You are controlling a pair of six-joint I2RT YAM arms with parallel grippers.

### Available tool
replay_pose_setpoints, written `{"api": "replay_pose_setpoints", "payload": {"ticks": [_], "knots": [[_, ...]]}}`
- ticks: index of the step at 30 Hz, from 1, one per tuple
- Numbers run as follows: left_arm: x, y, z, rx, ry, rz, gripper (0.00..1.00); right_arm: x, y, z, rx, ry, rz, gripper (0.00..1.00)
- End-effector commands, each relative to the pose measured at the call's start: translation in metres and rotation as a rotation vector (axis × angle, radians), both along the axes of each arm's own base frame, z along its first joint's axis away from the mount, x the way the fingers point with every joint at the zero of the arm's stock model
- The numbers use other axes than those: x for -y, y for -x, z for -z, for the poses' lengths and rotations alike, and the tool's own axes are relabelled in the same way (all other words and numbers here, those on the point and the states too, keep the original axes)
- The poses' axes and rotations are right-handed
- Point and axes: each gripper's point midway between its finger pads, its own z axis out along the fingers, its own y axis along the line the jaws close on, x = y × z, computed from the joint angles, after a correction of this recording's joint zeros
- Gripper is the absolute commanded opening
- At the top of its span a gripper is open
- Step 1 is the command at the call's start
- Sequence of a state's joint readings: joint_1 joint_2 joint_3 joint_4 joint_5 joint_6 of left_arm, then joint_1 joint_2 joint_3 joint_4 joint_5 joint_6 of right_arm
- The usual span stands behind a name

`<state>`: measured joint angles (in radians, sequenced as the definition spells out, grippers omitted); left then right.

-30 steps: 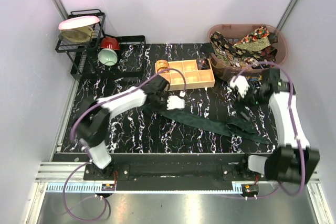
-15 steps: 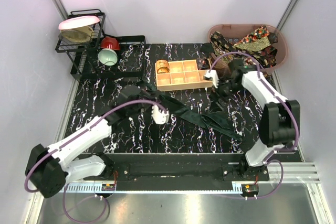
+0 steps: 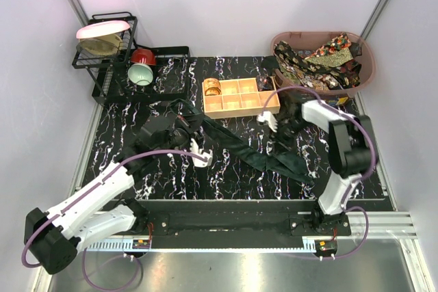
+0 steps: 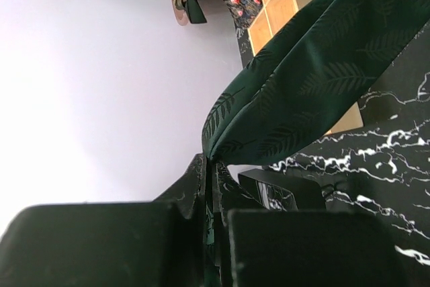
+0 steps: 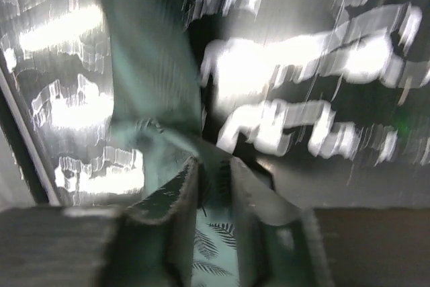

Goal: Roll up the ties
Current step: Flatten out the tie at the center of the board.

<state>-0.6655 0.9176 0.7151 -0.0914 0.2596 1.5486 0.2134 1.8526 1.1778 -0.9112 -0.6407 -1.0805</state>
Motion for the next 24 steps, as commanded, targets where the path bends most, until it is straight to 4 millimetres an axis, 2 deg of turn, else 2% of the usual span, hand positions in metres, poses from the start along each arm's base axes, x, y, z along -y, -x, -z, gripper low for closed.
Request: {"api": "replay_pose_setpoints", "payload": {"ticks": [1, 2, 3, 4, 6, 7, 8, 9, 11, 12, 13, 14, 15, 16, 18, 19, 21, 22, 23, 24], "knots": [[-0.009, -0.002, -0.016, 0.044, 0.023, -0.022, 0.00, 0.057, 0.029, -0.026, 0.146, 0.145, -0.122, 0.14], [-0.010, -0.002, -0.015, 0.048, 0.024, -0.023, 0.00, 0.066, 0.039, -0.026, 0.150, 0.169, -0.151, 0.08], [-0.012, -0.001, -0.009, 0.043, 0.015, -0.024, 0.00, 0.075, 0.063, -0.024, 0.131, 0.194, -0.185, 0.07], [-0.013, -0.001, -0.013, 0.070, 0.017, -0.020, 0.00, 0.087, 0.072, -0.022, 0.146, 0.244, -0.254, 0.09], [-0.014, -0.001, -0.016, 0.093, 0.019, -0.010, 0.00, 0.099, 0.094, -0.023, 0.135, 0.279, -0.315, 0.34], [-0.014, 0.001, -0.021, 0.107, 0.030, -0.004, 0.00, 0.098, 0.091, -0.027, 0.150, 0.282, -0.297, 0.54], [-0.013, 0.002, -0.023, 0.115, 0.035, 0.007, 0.00, 0.094, 0.084, -0.033, 0.172, 0.264, -0.264, 0.82], [-0.012, 0.004, -0.027, 0.125, 0.043, 0.018, 0.00, 0.086, 0.060, -0.049, 0.242, 0.233, -0.214, 0.99], [-0.009, 0.008, -0.034, 0.149, 0.056, 0.046, 0.00, 0.056, 0.034, -0.074, 0.273, 0.098, -0.076, 1.00], [-0.009, 0.010, -0.037, 0.165, 0.053, 0.060, 0.00, 0.042, 0.006, -0.095, 0.318, 0.036, -0.034, 1.00], [-0.008, 0.013, -0.041, 0.181, 0.059, 0.074, 0.00, 0.019, 0.001, -0.111, 0.281, -0.094, 0.017, 1.00], [-0.004, 0.018, -0.045, 0.196, 0.066, 0.104, 0.00, 0.007, -0.006, -0.113, 0.239, -0.160, 0.029, 1.00], [-0.003, 0.021, -0.050, 0.215, 0.068, 0.123, 0.00, -0.006, -0.017, -0.130, 0.259, -0.226, 0.023, 1.00], [-0.003, 0.025, -0.057, 0.236, 0.073, 0.137, 0.00, -0.023, -0.018, -0.138, 0.233, -0.312, 0.016, 1.00], [-0.001, 0.030, -0.067, 0.262, 0.081, 0.164, 0.00, -0.042, -0.032, -0.133, 0.240, -0.351, -0.005, 1.00], [-0.001, 0.032, -0.069, 0.264, 0.082, 0.170, 0.00, -0.056, -0.029, -0.130, 0.225, -0.374, -0.032, 1.00], [-0.001, 0.032, -0.081, 0.293, 0.086, 0.173, 0.00, -0.070, -0.032, -0.121, 0.231, -0.401, -0.064, 1.00], [0.001, 0.034, -0.086, 0.302, 0.095, 0.181, 0.00, -0.081, -0.026, -0.117, 0.219, -0.413, -0.089, 1.00], [0.001, 0.034, -0.091, 0.313, 0.101, 0.184, 0.00, -0.090, -0.034, -0.112, 0.263, -0.427, -0.108, 1.00], [0.001, 0.036, -0.095, 0.327, 0.103, 0.191, 0.00, -0.095, -0.030, -0.099, 0.248, -0.419, -0.111, 1.00]]}}
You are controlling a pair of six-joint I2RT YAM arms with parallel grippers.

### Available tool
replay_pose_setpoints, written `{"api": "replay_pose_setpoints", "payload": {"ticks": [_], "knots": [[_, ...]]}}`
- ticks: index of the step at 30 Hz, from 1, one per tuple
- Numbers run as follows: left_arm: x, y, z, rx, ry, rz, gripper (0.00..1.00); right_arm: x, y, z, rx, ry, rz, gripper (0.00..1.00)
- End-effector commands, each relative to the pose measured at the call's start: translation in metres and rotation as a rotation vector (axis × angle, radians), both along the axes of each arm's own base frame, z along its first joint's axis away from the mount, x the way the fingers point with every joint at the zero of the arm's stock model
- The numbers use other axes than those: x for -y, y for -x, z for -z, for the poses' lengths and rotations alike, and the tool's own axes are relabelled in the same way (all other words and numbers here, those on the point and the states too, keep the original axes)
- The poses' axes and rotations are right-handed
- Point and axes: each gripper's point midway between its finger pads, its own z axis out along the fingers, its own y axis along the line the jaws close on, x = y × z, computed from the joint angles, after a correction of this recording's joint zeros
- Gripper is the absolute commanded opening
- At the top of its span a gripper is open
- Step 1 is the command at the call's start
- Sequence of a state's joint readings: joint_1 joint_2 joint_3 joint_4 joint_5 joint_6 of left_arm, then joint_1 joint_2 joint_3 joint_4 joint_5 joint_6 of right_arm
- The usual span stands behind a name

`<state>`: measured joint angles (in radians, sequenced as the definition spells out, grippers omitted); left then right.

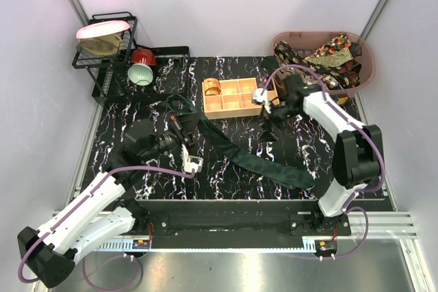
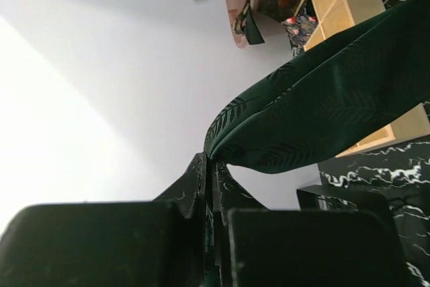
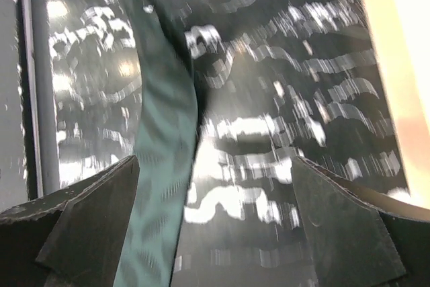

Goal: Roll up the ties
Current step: Flatten out the tie at the center of the board.

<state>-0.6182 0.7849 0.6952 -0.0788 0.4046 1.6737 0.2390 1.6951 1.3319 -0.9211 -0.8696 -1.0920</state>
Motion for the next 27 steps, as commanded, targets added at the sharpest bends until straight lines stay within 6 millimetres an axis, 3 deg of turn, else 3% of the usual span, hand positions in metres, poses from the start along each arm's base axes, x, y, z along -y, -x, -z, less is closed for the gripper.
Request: {"api": "replay_pose_setpoints", "payload": {"ticks": [1, 5, 8, 12, 16, 22, 25, 27], "knots": [[0.008, 0.014, -0.055, 0.150, 0.073, 0.089, 0.00, -0.048, 0.001, 0.013, 0.013, -0.127, -0.065, 1.00], [0.008, 0.023, -0.063, 0.186, 0.060, 0.122, 0.00, -0.073, -0.014, 0.030, 0.022, -0.153, -0.070, 1.00], [0.006, 0.027, -0.072, 0.191, 0.060, 0.123, 0.00, -0.089, -0.016, 0.026, 0.002, -0.184, -0.091, 1.00], [0.004, 0.022, -0.082, 0.206, 0.069, 0.095, 0.00, -0.115, 0.018, 0.025, -0.040, -0.194, -0.187, 1.00], [-0.003, 0.015, -0.085, 0.202, 0.077, 0.040, 0.00, -0.120, 0.054, 0.033, -0.055, -0.188, -0.274, 0.96], [-0.011, 0.013, -0.085, 0.204, 0.078, 0.014, 0.00, -0.130, 0.101, 0.018, -0.149, -0.236, -0.348, 0.96], [-0.013, 0.011, -0.089, 0.202, 0.086, 0.002, 0.00, -0.140, 0.099, 0.020, -0.161, -0.239, -0.314, 0.96], [-0.014, 0.010, -0.093, 0.208, 0.096, -0.004, 0.00, -0.150, 0.085, 0.026, -0.166, -0.253, -0.275, 0.95]]}}
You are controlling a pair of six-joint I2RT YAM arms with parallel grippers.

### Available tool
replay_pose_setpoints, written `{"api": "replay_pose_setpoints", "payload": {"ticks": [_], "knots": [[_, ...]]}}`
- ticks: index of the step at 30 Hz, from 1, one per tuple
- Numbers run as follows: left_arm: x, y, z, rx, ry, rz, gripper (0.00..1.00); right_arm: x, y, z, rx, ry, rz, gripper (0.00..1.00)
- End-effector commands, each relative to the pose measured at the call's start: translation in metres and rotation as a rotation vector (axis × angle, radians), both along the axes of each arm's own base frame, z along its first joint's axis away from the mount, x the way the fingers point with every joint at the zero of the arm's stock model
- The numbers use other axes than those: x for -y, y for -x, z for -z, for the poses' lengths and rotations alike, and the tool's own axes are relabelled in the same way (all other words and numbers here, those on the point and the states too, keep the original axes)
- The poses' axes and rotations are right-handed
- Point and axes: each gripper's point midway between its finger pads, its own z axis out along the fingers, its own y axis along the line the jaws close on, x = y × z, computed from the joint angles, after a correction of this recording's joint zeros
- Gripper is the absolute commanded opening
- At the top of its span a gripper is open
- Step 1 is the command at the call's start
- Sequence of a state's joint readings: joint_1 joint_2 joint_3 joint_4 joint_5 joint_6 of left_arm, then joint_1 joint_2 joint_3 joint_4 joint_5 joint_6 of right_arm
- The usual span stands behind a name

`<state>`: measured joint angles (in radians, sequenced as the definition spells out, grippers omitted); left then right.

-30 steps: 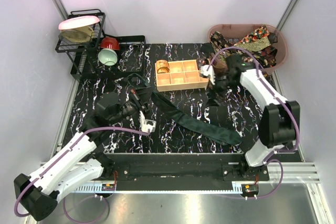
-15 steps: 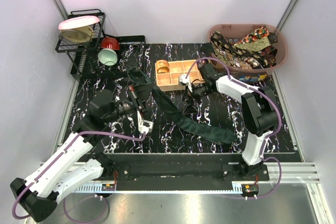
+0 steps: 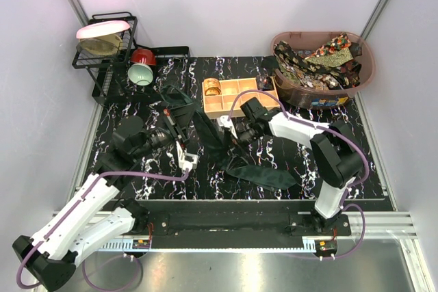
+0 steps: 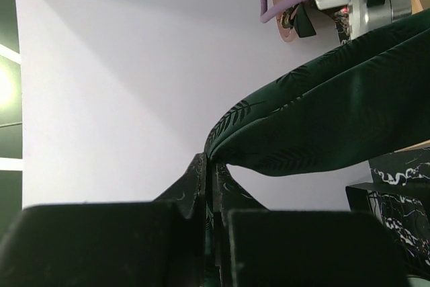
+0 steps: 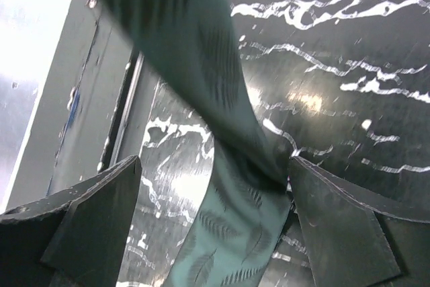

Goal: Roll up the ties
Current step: Flatten out the tie at the center of the board.

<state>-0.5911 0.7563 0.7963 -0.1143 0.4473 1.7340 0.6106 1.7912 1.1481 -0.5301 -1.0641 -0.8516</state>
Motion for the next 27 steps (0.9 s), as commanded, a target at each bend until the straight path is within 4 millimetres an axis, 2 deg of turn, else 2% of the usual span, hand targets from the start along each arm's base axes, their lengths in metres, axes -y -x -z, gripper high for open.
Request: {"api": "replay_pose_setpoints", "payload": {"ticks": [1, 2, 6, 8, 10, 11, 12, 13, 14, 15, 16, 17, 18, 19, 20, 21, 22, 23, 24, 25, 26, 27], "knots": [[-0.007, 0.002, -0.042, 0.084, 0.071, -0.023, 0.00, -0.025, -0.015, -0.014, -0.014, -0.071, 0.051, 0.95], [-0.008, 0.002, -0.043, 0.085, 0.074, -0.028, 0.00, -0.030, -0.026, -0.010, 0.004, -0.081, 0.081, 0.97], [-0.012, 0.005, -0.052, 0.097, 0.083, -0.029, 0.00, -0.030, -0.037, -0.007, -0.031, -0.086, 0.139, 0.98], [-0.011, 0.007, -0.055, 0.104, 0.087, -0.023, 0.00, -0.031, -0.034, -0.004, -0.039, -0.098, 0.130, 0.95], [-0.013, 0.006, -0.064, 0.120, 0.100, -0.036, 0.00, -0.032, -0.032, -0.002, -0.070, -0.093, 0.143, 0.85], [-0.015, 0.004, -0.066, 0.113, 0.108, -0.049, 0.00, -0.030, -0.029, 0.002, -0.078, -0.085, 0.142, 0.77], [-0.016, 0.000, -0.064, 0.101, 0.101, -0.064, 0.00, -0.028, -0.030, 0.005, -0.080, -0.067, 0.155, 0.57], [-0.022, -0.005, -0.066, 0.099, 0.101, -0.101, 0.00, -0.024, -0.030, 0.007, -0.075, -0.047, 0.161, 0.46], [-0.026, -0.008, -0.067, 0.095, 0.101, -0.122, 0.00, -0.012, -0.023, 0.008, -0.117, 0.013, 0.167, 0.30], [-0.031, -0.012, -0.064, 0.088, 0.100, -0.145, 0.00, -0.003, -0.026, 0.012, -0.089, 0.050, 0.175, 0.15], [-0.043, -0.020, -0.062, 0.077, 0.097, -0.197, 0.00, 0.016, -0.041, 0.012, -0.095, 0.091, 0.246, 0.00], [-0.047, -0.025, -0.055, 0.042, 0.098, -0.223, 0.00, 0.036, -0.052, 0.003, -0.095, 0.112, 0.310, 0.00], [-0.053, -0.031, -0.048, 0.015, 0.096, -0.253, 0.00, 0.043, -0.070, -0.016, -0.170, 0.069, 0.426, 0.00], [-0.062, -0.038, -0.042, -0.008, 0.097, -0.300, 0.00, 0.060, -0.097, -0.022, -0.092, 0.116, 0.532, 0.00], [-0.064, -0.045, -0.032, -0.047, 0.105, -0.322, 0.00, 0.076, -0.113, -0.044, -0.008, 0.181, 0.590, 0.00], [-0.066, -0.053, -0.022, -0.061, 0.117, -0.343, 0.00, 0.102, -0.135, -0.050, 0.060, 0.247, 0.704, 0.00], [-0.067, -0.059, -0.017, -0.075, 0.135, -0.356, 0.00, 0.119, -0.151, -0.066, 0.082, 0.238, 0.783, 0.00], [-0.063, -0.068, -0.008, -0.117, 0.157, -0.360, 0.00, 0.145, -0.169, -0.096, 0.144, 0.229, 0.878, 0.00], [-0.062, -0.074, -0.010, -0.112, 0.188, -0.362, 0.00, 0.175, -0.186, -0.102, 0.277, 0.334, 0.962, 0.00], [-0.060, -0.079, -0.009, -0.130, 0.214, -0.363, 0.00, 0.194, -0.194, -0.121, 0.396, 0.374, 1.015, 0.00], [-0.054, -0.090, 0.003, -0.208, 0.246, -0.368, 0.00, 0.216, -0.203, -0.128, 0.497, 0.420, 1.064, 0.00], [-0.053, -0.096, 0.012, -0.262, 0.238, -0.385, 0.00, 0.251, -0.214, -0.138, 0.663, 0.535, 1.139, 0.00]]}}
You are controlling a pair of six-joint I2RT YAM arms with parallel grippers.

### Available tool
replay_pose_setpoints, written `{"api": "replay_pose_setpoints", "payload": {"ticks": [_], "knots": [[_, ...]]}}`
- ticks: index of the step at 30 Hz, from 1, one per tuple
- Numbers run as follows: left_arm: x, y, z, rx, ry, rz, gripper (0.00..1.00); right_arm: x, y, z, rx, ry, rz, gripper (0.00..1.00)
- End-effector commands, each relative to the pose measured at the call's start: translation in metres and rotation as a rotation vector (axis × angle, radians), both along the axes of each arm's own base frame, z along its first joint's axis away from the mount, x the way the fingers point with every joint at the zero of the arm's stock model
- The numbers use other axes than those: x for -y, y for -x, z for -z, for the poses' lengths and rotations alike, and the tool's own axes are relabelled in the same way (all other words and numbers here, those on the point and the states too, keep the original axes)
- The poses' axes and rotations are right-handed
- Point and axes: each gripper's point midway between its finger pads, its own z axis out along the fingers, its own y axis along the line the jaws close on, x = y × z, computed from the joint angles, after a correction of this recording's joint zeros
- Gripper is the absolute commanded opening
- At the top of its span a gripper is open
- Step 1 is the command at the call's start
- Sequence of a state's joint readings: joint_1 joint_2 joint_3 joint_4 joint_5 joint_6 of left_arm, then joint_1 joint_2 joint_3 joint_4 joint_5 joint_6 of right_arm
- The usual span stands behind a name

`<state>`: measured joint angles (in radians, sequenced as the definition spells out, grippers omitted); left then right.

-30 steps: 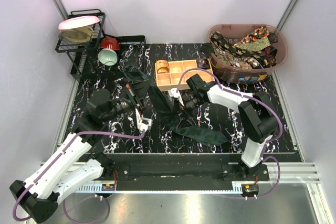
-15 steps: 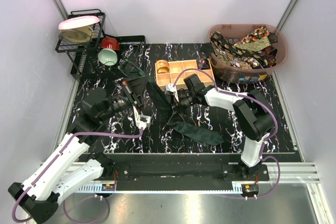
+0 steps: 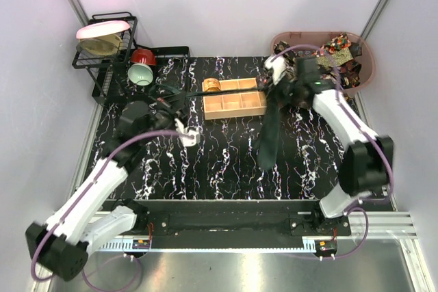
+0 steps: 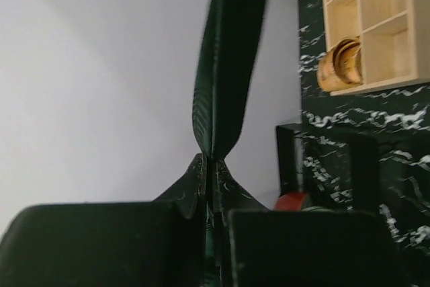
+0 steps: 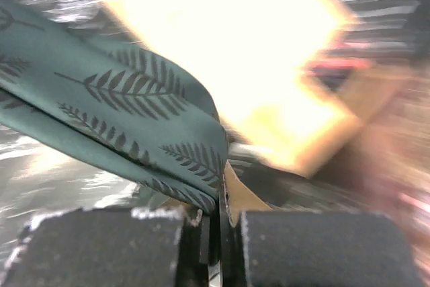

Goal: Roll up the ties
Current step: Flatten out the tie at the center of the board.

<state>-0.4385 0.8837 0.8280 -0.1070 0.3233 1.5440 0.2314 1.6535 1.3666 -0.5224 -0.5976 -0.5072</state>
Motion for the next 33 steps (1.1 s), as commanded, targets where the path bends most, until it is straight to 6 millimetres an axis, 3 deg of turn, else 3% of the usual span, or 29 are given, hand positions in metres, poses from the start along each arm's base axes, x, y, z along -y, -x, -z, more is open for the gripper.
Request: {"api": "replay_pose_setpoints", "payload": {"ticks": [1, 2, 3, 5, 7, 8, 10, 11, 14, 19, 21, 22, 23, 25, 27, 28, 29, 33], "knots": [[-0.005, -0.034, -0.019, -0.051, 0.175, -0.120, 0.00, 0.131, -0.042, -0.085, 0.465, 0.497, 0.405, 0.00], [-0.003, -0.044, 0.001, -0.120, 0.173, -0.143, 0.00, 0.153, -0.036, -0.072, 0.488, 0.614, 0.448, 0.00], [-0.004, -0.046, 0.019, -0.178, 0.149, -0.160, 0.00, 0.161, -0.036, -0.074, 0.562, 0.704, 0.408, 0.00], [-0.003, -0.042, 0.061, -0.289, 0.042, -0.146, 0.00, 0.176, -0.025, -0.058, 0.644, 0.854, 0.394, 0.00], [-0.003, -0.015, 0.127, -0.465, -0.083, -0.093, 0.00, 0.163, -0.015, -0.038, 0.665, 0.914, 0.352, 0.00], [-0.002, -0.009, 0.140, -0.469, -0.121, -0.076, 0.00, 0.164, 0.000, -0.006, 0.610, 0.965, 0.309, 0.00], [-0.002, 0.000, 0.170, -0.465, -0.201, -0.088, 0.00, 0.148, 0.007, 0.009, 0.642, 0.974, 0.270, 0.00], [-0.001, 0.003, 0.190, -0.443, -0.201, -0.097, 0.00, 0.151, 0.020, 0.035, 0.609, 1.018, 0.239, 0.00], [0.001, 0.010, 0.214, -0.456, -0.222, -0.121, 0.00, 0.141, 0.039, 0.072, 0.529, 1.024, 0.160, 0.00], [-0.004, 0.029, 0.241, -0.537, -0.285, -0.096, 0.02, 0.119, 0.067, 0.113, 0.482, 1.043, -0.015, 0.00], [-0.010, 0.050, 0.248, -0.580, -0.341, -0.045, 0.23, 0.113, 0.074, 0.122, 0.474, 1.052, -0.053, 0.00], [-0.010, 0.055, 0.238, -0.567, -0.323, -0.026, 0.32, 0.111, 0.079, 0.131, 0.467, 1.058, -0.080, 0.00], [-0.017, 0.072, 0.244, -0.628, -0.351, -0.009, 0.49, 0.107, 0.081, 0.133, 0.480, 1.070, -0.099, 0.00], [-0.014, 0.089, 0.218, -0.635, -0.310, 0.053, 0.64, 0.108, 0.084, 0.143, 0.491, 1.090, -0.121, 0.00], [-0.021, 0.111, 0.214, -0.719, -0.300, 0.069, 0.76, 0.108, 0.086, 0.147, 0.513, 1.121, -0.149, 0.00], [-0.021, 0.109, 0.199, -0.716, -0.273, 0.060, 0.78, 0.109, 0.088, 0.152, 0.520, 1.129, -0.153, 0.00], [-0.027, 0.115, 0.203, -0.766, -0.291, 0.046, 0.79, 0.110, 0.090, 0.153, 0.522, 1.141, -0.167, 0.00], [-0.031, 0.092, 0.197, -0.945, -0.240, -0.064, 0.83, 0.111, 0.097, 0.159, 0.534, 1.159, -0.200, 0.00]]}}
